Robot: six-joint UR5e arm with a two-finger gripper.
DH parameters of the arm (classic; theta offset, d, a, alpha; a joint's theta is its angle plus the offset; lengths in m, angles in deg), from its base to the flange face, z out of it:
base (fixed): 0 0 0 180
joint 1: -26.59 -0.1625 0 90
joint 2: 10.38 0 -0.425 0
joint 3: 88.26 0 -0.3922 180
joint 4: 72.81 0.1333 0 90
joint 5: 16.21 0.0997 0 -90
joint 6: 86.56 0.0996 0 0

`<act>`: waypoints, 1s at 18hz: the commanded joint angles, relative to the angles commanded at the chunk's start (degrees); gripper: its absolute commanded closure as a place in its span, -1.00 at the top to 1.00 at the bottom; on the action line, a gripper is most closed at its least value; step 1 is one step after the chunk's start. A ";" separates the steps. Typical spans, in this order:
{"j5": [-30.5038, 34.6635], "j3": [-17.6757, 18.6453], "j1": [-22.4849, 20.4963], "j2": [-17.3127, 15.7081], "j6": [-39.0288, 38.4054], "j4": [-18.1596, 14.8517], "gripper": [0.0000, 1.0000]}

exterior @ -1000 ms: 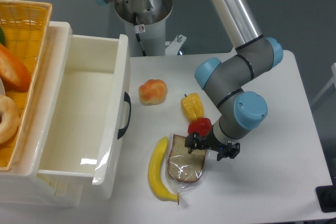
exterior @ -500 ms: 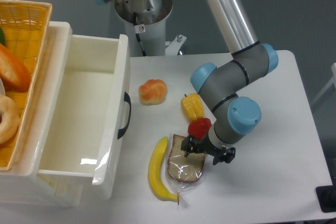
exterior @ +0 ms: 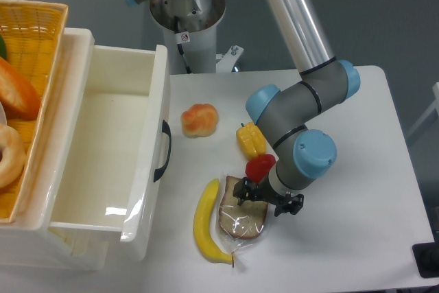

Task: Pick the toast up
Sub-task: 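Close the gripper on the edge of the toast bag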

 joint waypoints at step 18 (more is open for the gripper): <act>0.09 0.00 0.35 0.00 0.26 0.00 -0.33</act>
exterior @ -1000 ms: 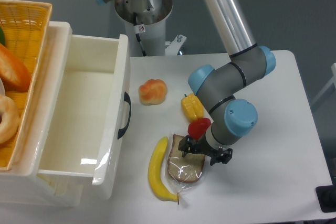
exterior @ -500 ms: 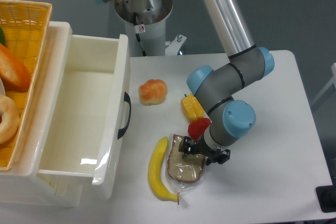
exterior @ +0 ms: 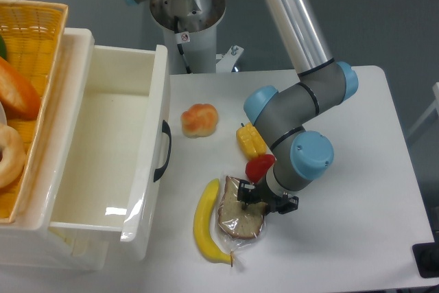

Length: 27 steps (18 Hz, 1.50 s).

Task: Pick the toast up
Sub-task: 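Close the gripper on the edge of the toast bag, then lift the bagged toast up off the table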

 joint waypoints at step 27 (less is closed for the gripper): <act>8.35 -0.97 -3.96 -13.53 0.35 -0.26 -0.80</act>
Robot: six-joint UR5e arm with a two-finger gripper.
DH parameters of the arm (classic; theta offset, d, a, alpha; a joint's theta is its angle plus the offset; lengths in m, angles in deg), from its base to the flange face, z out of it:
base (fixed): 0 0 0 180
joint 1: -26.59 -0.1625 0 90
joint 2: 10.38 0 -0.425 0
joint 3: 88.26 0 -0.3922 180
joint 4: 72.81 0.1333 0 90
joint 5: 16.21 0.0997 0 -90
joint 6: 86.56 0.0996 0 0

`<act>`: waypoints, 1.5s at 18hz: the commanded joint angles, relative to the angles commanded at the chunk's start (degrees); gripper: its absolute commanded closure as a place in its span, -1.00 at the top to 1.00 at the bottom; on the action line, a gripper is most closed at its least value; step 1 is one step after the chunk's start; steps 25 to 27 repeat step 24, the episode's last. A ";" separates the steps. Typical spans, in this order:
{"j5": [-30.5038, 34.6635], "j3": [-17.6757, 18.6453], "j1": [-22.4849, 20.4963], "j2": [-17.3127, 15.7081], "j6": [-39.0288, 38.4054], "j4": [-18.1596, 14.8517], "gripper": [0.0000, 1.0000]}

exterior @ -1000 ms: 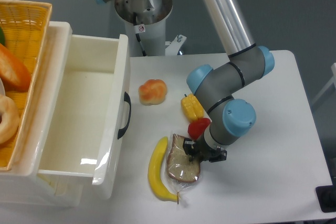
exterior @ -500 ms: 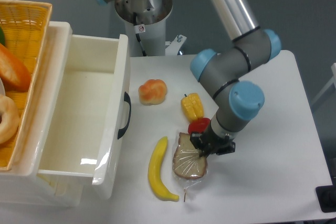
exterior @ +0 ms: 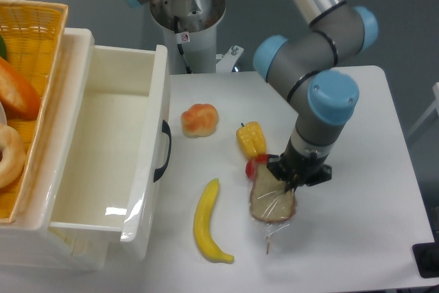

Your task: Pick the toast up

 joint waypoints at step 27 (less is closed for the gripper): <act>1.15 2.02 1.67 -3.35 5.45 -0.62 -0.89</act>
